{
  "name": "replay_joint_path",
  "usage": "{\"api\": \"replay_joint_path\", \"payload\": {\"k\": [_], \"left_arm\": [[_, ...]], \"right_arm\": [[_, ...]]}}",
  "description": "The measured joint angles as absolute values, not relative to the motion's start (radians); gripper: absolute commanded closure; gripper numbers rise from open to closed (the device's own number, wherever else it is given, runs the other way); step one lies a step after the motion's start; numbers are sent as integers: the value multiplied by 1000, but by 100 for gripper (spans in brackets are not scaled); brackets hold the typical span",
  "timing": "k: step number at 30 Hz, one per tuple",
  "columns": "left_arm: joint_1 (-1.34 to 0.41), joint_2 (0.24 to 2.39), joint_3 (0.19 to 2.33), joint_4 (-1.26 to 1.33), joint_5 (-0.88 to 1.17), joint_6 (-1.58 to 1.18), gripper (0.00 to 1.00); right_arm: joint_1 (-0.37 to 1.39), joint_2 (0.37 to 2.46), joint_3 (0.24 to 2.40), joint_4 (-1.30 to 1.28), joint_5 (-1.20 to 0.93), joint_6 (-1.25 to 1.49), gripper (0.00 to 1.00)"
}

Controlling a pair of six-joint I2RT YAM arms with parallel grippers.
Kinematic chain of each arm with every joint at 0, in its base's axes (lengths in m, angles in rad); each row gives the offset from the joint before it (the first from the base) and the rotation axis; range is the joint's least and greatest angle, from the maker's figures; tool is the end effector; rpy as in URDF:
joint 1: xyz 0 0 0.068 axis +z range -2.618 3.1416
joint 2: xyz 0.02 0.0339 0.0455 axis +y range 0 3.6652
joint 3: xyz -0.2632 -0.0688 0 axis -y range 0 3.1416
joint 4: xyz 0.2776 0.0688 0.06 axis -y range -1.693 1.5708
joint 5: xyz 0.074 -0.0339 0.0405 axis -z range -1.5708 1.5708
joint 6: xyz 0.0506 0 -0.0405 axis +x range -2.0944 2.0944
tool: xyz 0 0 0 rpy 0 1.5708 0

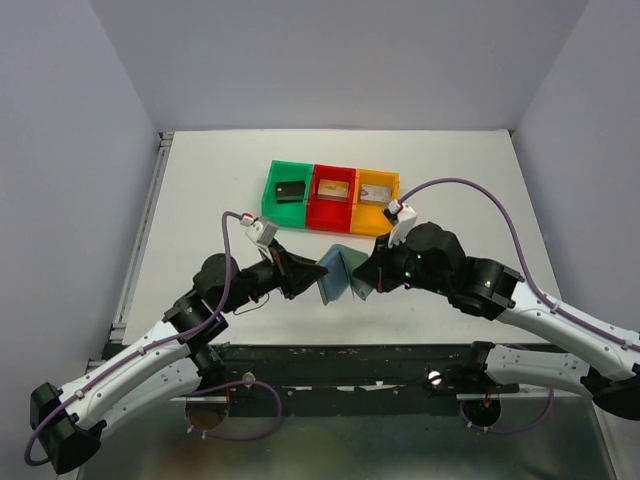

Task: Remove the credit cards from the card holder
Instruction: Place the card holder at the center of the board.

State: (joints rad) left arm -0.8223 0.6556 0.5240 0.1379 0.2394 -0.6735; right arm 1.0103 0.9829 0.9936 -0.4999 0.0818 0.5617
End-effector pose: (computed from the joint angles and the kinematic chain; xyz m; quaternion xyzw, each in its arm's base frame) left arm 0.1393 -0.1676 0.2978 0.1365 0.6916 -0.5407 0.4591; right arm 0.1421 0.2187 0.3370 -0.1700 0.8398 0.3392 0.3883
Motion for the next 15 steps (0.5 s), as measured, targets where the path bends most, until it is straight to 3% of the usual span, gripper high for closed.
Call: {"api": "replay_joint_path", "payload": {"k": [6,7,11,15], "left_arm": [[-822,660,524,122,233,-659,96],[-822,661,524,120,231,-657,100],[-822,662,527,84,216,-645,100],[-823,662,529,36,202,-626,100]], "right_arm": [[1010,979,979,-490,80,563,99],[1010,975,973,-485,76,564,94],[1009,957,951,-479,73,568,57],[1008,929,941,-467,73,567,32]]}}
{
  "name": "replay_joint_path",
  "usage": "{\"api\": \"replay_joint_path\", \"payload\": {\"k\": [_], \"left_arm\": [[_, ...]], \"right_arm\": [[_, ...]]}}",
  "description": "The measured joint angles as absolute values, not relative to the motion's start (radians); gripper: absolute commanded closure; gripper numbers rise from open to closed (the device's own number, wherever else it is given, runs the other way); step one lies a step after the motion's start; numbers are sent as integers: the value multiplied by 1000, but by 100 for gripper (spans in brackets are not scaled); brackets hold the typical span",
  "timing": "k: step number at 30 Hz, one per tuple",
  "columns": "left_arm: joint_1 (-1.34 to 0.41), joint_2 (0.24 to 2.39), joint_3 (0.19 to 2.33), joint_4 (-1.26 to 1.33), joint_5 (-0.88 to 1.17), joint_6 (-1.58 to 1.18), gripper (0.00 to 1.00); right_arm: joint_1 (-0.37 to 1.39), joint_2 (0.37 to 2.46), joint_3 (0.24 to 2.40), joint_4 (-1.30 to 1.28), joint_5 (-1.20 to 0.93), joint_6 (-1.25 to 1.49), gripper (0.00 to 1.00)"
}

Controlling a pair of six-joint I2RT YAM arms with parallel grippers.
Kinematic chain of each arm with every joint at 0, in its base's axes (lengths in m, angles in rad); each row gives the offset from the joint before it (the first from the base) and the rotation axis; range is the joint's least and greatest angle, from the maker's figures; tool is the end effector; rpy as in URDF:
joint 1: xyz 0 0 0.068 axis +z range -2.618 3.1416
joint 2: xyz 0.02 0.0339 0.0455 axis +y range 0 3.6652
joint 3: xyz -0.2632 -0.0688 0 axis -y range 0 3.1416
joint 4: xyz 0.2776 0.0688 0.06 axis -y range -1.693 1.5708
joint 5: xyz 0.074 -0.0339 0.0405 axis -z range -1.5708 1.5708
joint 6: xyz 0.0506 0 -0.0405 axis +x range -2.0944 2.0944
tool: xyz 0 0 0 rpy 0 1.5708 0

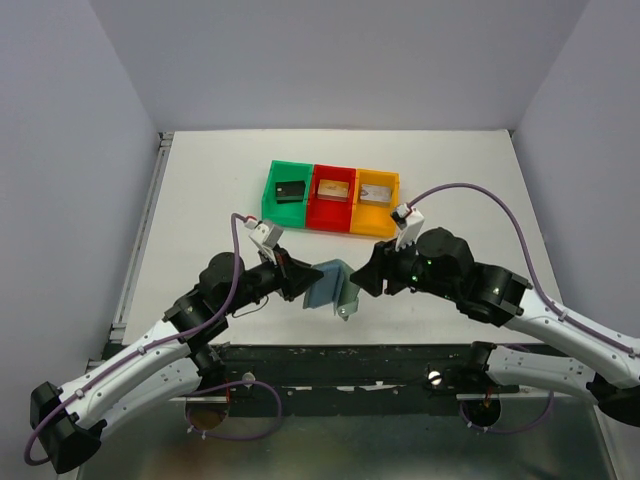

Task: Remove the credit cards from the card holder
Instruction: Place the card holder at the center of the board.

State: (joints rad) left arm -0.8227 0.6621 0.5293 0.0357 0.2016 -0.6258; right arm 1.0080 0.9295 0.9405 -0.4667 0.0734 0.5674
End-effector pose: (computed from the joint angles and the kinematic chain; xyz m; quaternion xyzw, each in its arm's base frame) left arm 0.1412 -0.1671 0.2860 0.1397 0.7266 -0.4988 0.4514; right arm 0.1372 0.2105 0.3327 -0.1664 0.8317 0.3528 0.3951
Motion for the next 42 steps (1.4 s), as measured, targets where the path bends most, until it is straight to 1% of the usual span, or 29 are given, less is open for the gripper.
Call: {"api": "replay_joint_path", "payload": {"k": [2,5,9,13,15,17,20,23,27,28,29,30,33,34,35,36,37,39,41,42], "left_arm": [[-823,662,532,12,194,-618,100],[-823,664,544,-17,190,-612,100],[-823,683,580,-47,190,-610,100],[-823,698,598,-51,190,-611,100],[-823,698,598,-52,189,-614,100],[-823,698,598,-52,186,-615,100],[-823,697,598,-52,175,-617,100],[-823,688,596,-52,157,-618,100],[-823,651,572,-51,117,-622,100],[-823,642,563,-51,105,-624,100],[-823,636,553,-51,94,-627,100],[-823,634,545,-50,86,-629,100],[-825,637,517,-47,68,-637,100],[-825,642,509,-46,60,-641,97],[-825,645,506,-46,58,-643,88],[-825,651,500,-44,53,-646,78],[-826,654,497,-45,45,-649,65],[-826,661,489,-46,27,-655,45],[-827,663,481,-48,2,-667,34],[-826,662,474,-48,-19,-667,31]], "right_arm": [[1008,913,938,-462,74,569,22],[1008,902,937,-447,73,564,16],[1008,923,940,-435,64,550,15],[1008,991,964,-441,56,542,15],[1008,1023,975,-443,51,540,17],[1008,1052,980,-443,45,537,22],[1008,1081,981,-445,39,531,36],[1008,1097,980,-452,36,529,55],[1006,1100,973,-454,36,524,76],[1005,1100,967,-451,36,521,83],[1001,1100,960,-448,36,520,93],[999,1100,950,-445,35,519,100],[987,1101,924,-433,29,508,100],[982,1103,916,-428,28,506,100],[978,1106,907,-419,21,503,100],[971,1109,897,-406,12,500,100],[965,1114,886,-396,4,498,100],[954,1126,865,-371,-14,496,100],[943,1142,846,-349,-33,495,100],[937,1151,835,-340,-44,495,100]]}}
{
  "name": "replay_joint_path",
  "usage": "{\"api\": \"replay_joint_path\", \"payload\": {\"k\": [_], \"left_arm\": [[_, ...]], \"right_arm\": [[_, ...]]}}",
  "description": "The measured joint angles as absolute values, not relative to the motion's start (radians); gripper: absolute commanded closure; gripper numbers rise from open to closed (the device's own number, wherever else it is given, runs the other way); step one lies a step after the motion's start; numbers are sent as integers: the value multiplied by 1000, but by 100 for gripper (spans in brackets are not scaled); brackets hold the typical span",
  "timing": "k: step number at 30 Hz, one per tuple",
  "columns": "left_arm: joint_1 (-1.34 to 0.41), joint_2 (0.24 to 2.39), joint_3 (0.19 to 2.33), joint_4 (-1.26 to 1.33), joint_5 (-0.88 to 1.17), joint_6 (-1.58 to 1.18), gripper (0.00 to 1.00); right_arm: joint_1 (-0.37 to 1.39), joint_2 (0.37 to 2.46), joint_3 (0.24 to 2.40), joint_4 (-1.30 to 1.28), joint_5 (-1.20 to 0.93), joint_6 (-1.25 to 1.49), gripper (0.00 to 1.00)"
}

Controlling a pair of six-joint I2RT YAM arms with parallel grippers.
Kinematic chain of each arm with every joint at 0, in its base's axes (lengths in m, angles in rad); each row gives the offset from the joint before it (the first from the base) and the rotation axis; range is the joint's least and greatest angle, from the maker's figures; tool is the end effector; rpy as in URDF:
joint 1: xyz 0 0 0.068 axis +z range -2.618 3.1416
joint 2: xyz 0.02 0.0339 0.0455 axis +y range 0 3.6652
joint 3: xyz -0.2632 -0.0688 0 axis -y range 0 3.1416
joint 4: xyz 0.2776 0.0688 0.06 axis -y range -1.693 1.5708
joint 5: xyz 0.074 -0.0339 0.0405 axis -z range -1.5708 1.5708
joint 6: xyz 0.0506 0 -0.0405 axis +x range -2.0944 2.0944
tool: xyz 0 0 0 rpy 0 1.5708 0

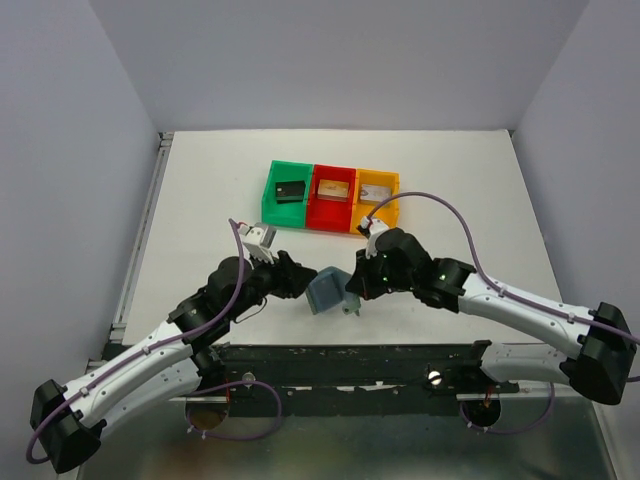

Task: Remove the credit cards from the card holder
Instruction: Place the card holder at the center of the board.

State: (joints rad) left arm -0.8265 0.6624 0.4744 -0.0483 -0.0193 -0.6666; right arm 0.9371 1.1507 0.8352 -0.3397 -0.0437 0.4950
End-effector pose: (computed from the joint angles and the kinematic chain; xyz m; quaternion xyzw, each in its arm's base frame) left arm 0.1481 -0.1593 0.2533 0.0568 0.7835 -0.4147 0.4594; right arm 0.1723 0.2382 0.2488 -0.2061 0.8729 0.3048 0.3205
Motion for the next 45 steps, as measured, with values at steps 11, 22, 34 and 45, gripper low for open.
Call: {"api": "replay_joint_path", "payload": {"k": [11,22,34,45], "left_arm": [[-826,651,460,-106,-150,-680,40],[-826,799,361,73,-76,-736,82],[-826,1020,347,259,28,-773,62],[-826,1097,367,297,64,-773,56]], "right_arm": [[866,1272,778,-268,-131,489,100],[789,1360,737,-148,-213,497,100],[754,1405,727,-99,-238,496,100],[743,1401,727,-192,-163,475,100]]}}
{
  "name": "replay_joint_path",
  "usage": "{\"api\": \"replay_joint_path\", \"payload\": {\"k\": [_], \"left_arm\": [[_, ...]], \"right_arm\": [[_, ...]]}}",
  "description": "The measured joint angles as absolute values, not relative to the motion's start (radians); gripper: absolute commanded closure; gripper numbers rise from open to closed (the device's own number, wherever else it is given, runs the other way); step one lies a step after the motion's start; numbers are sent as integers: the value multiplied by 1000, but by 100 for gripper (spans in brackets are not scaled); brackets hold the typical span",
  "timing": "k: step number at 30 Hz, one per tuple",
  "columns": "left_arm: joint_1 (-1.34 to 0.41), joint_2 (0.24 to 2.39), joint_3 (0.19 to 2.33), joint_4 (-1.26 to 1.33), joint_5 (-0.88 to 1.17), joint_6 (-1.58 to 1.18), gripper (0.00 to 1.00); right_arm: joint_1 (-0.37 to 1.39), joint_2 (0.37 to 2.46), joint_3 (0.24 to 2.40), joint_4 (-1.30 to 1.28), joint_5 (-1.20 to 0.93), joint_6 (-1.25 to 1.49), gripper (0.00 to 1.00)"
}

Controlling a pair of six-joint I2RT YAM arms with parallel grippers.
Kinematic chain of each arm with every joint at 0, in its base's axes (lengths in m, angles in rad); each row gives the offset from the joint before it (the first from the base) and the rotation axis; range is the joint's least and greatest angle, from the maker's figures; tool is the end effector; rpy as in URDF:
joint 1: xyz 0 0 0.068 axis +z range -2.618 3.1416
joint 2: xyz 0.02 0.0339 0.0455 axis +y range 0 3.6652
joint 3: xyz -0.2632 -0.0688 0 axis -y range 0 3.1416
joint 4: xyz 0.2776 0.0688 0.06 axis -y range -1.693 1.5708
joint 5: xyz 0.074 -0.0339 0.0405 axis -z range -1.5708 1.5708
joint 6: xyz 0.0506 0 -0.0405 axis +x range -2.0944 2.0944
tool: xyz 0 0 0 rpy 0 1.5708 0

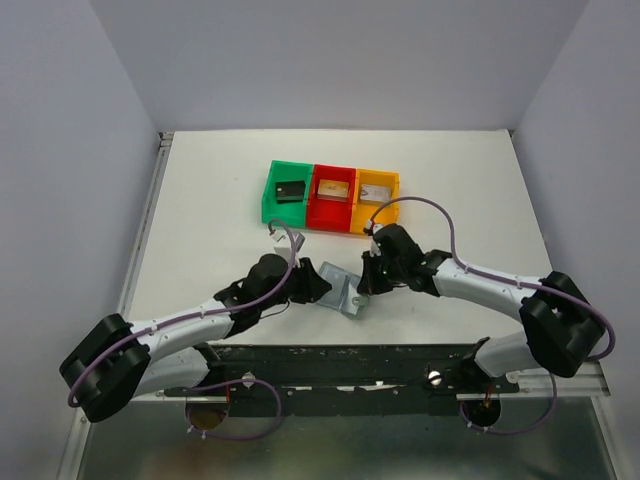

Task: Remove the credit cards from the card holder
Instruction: Place the card holder at the center of the board.

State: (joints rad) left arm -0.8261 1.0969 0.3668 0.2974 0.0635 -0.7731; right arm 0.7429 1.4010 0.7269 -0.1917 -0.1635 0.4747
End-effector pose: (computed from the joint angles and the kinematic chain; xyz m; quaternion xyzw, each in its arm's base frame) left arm 0.1737 -0.1932 0.1551 0.0394 0.8412 -0.4048 0.3562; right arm 0.2229 0.2159 0.1521 -0.1530 0.9232 0.2596 0.2384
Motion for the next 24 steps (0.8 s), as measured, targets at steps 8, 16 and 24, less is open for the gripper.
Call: {"api": "replay_joint_path", "payload": {"k": [8,16,24], "left_arm": [[-826,1155,398,311,72,-771,59],[-826,1227,413,342,105,-772,62],[-826,1219,409,360,106,-775,64]], "right_arm": [[742,1432,738,-327,-103,447,100],[742,1478,791,-364,-99,397,100],[742,1567,870,-369,-104,358,100]]}}
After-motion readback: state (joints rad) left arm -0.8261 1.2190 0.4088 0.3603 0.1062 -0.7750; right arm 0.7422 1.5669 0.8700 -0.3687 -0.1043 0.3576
